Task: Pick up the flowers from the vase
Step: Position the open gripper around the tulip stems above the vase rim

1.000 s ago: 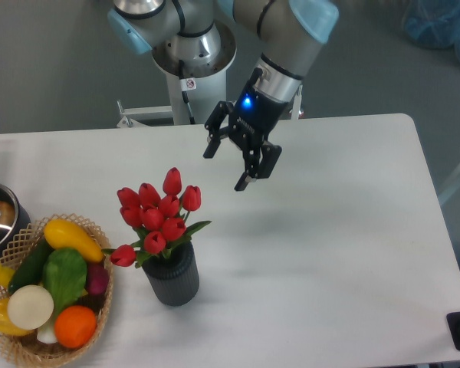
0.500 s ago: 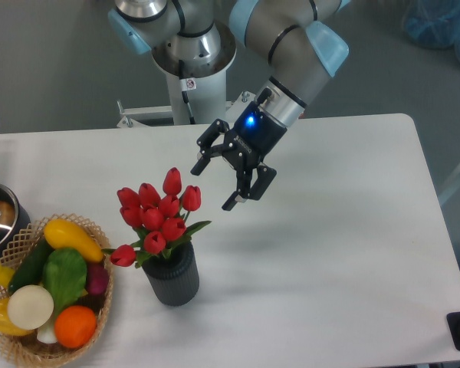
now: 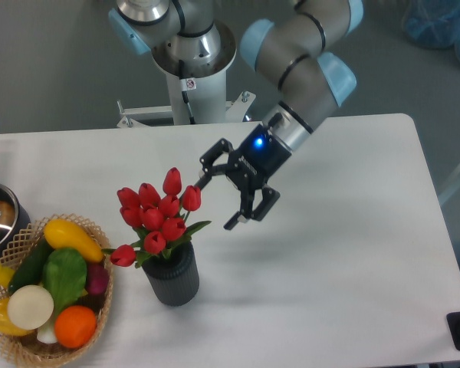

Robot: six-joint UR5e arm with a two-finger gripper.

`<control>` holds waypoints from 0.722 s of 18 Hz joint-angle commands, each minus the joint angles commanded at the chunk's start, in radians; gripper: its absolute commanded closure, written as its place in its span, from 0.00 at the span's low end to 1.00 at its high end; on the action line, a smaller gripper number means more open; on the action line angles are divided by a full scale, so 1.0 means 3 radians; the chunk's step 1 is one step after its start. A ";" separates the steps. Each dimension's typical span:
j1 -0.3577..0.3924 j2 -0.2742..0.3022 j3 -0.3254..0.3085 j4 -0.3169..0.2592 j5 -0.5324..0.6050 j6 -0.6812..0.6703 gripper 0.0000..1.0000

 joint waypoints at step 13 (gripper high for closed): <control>-0.0169 -0.0056 -0.0015 0.0005 -0.0128 -0.0026 0.00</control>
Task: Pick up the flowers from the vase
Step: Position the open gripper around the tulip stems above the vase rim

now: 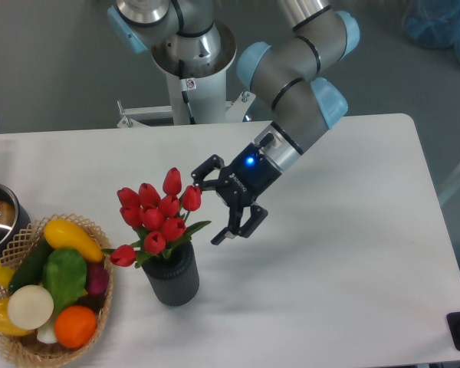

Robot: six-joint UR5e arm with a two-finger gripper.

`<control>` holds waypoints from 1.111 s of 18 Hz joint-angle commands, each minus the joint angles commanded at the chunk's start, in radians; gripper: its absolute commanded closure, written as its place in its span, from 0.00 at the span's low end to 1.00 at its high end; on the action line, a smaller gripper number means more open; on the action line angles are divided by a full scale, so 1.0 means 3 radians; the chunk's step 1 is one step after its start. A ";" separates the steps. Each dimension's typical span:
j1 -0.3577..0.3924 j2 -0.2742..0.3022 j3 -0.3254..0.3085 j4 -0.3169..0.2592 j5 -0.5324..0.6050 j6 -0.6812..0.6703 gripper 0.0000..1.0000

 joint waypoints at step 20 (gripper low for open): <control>-0.0194 -0.0031 0.0020 -0.0005 -0.0133 -0.0123 0.00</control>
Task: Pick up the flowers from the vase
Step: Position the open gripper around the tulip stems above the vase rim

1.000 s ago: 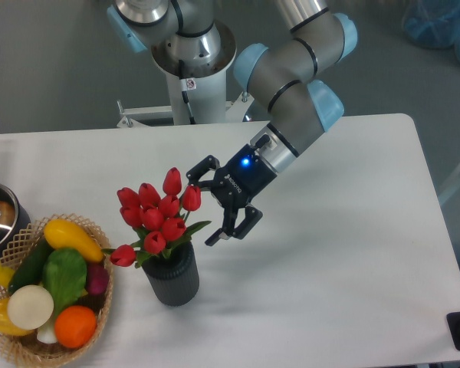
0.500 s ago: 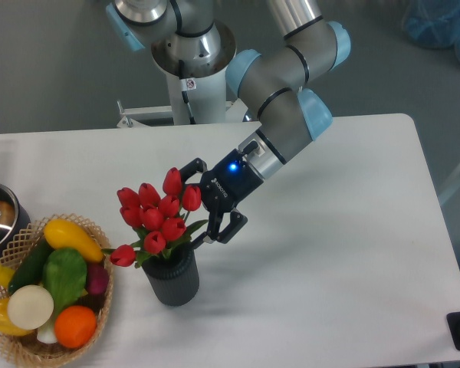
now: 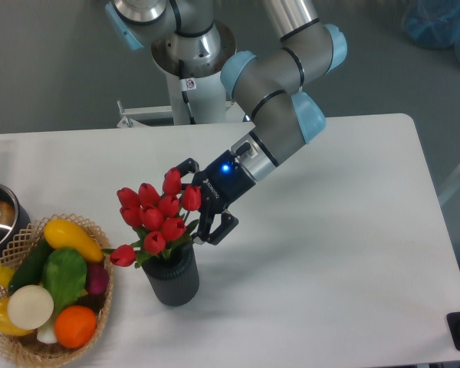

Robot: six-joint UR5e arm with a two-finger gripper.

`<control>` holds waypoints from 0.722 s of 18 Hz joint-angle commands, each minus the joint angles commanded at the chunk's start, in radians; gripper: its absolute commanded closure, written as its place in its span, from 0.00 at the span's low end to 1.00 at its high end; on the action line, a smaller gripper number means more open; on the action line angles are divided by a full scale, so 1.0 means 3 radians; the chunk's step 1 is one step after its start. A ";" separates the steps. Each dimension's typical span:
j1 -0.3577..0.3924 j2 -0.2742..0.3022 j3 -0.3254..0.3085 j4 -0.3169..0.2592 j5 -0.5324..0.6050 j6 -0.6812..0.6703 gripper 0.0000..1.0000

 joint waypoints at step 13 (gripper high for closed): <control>-0.0036 -0.0061 0.0031 0.0005 -0.0219 0.0015 0.00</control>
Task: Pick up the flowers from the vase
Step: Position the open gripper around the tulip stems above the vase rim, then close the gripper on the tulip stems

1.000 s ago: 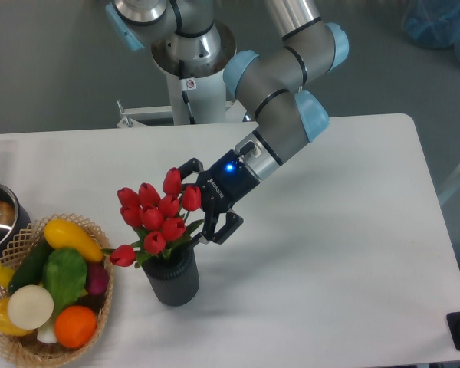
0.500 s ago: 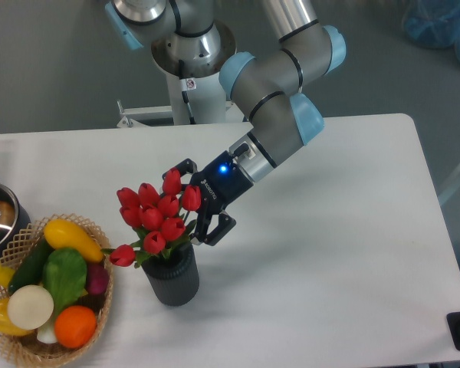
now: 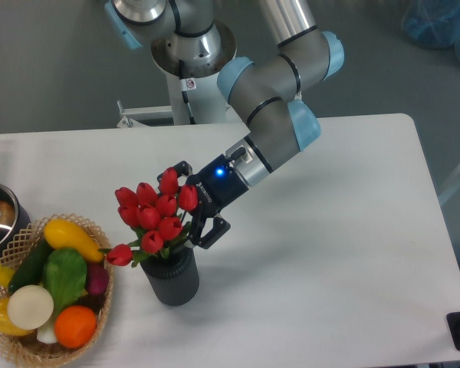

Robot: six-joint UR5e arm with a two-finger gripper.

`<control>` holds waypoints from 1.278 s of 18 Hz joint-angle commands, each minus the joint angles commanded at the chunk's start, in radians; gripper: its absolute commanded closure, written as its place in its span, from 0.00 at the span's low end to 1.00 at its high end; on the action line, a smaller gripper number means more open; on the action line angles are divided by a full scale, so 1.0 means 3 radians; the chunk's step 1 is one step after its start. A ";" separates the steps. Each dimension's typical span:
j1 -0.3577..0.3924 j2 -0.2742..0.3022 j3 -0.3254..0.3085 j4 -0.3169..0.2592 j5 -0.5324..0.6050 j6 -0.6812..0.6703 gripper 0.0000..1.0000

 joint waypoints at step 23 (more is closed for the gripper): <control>0.0000 -0.0036 0.0036 0.0000 -0.0046 -0.0005 0.56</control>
